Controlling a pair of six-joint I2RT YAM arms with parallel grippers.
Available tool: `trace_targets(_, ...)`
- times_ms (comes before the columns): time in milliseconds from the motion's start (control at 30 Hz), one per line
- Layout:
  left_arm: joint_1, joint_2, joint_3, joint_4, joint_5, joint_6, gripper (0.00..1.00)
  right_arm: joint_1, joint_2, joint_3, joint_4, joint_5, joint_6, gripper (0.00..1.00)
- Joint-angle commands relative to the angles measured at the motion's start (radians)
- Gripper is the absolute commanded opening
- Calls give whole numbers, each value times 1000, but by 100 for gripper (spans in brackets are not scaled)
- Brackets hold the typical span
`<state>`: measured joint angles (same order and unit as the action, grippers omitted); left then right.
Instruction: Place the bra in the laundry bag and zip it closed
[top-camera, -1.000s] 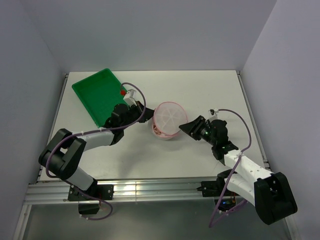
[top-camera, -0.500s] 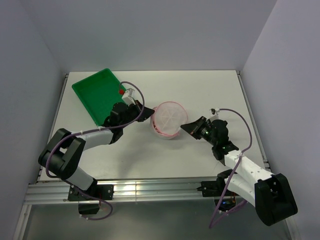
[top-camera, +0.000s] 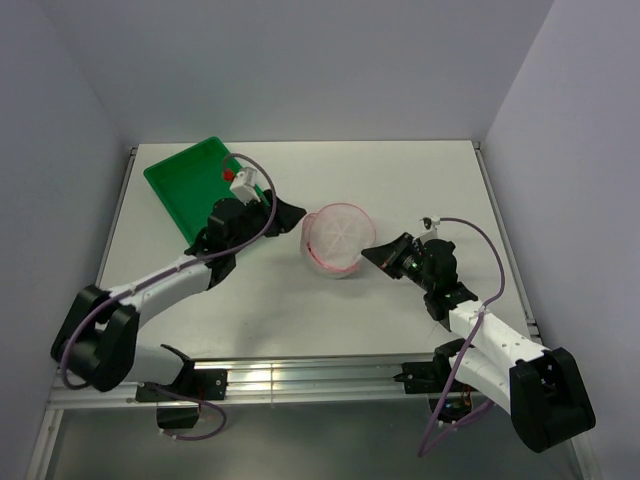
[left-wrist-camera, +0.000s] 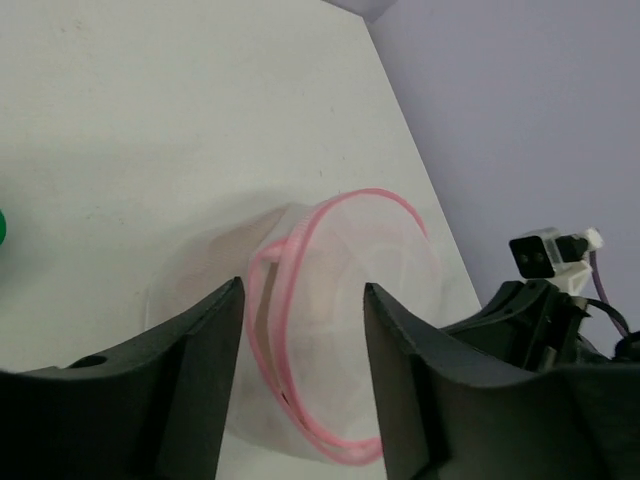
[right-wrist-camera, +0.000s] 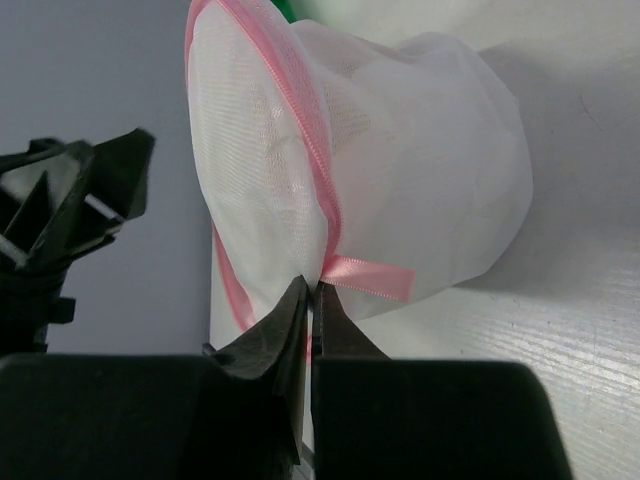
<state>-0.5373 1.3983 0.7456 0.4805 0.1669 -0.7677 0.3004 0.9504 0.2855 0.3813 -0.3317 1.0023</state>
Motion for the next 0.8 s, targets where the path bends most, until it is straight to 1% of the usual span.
trace_targets(0,-64,-181,-22,-74,-85,33,54,-6,-9,20,45,17,10,0)
trace_targets(67,-137,-229,-20,-150,-131,42,49,-3,-7,21,42,23,6,0)
trace_targets(100,-220,-261,-22,-170,-142,32,42,-4,-4,21,41,29,2,0)
trace_targets(133,-258,-274,-34,-183,-153,18,38,-3,-1,20,41,33,1,0)
trace_targets(167,-333,-289,-46,-174,-161,1,36,-4,1,18,51,31,2,0)
trace_targets(200,-364,-289,-55,-168,-161,-31,35,-3,5,14,59,33,7,0)
trace_targets(233,-397,-286,-70,-164,-162,-48,31,-4,8,11,64,30,9,0)
trace_targets(267,-445,-266,-78,-148,-197,-64,29,-3,11,11,68,28,7,0)
trace_targets(300,-464,-248,-81,-134,-196,-91,28,-3,16,12,68,25,7,0)
trace_targets(367,-510,-178,-78,-88,-196,-108,29,-1,14,7,73,26,9,0)
trace_targets(433,-526,-124,-68,-48,-195,-136,30,-1,7,3,73,36,2,0)
trace_targets(467,-535,-72,-72,20,-188,-160,32,0,1,-3,71,43,-7,0)
trace_targets(500,-535,-46,-72,59,-188,-174,32,0,1,-5,70,51,-10,0)
trace_targets(600,-536,56,-68,176,-176,-220,38,2,-7,-20,77,60,-13,0)
trace_targets(667,-536,121,-61,223,-184,-248,39,2,-7,-26,83,59,-14,0)
trace_targets(700,-538,140,-63,275,-187,-266,39,2,-7,-29,85,57,-14,0)
trace_targets(767,-543,188,-63,306,-214,-301,39,3,-9,-32,88,54,-16,0)
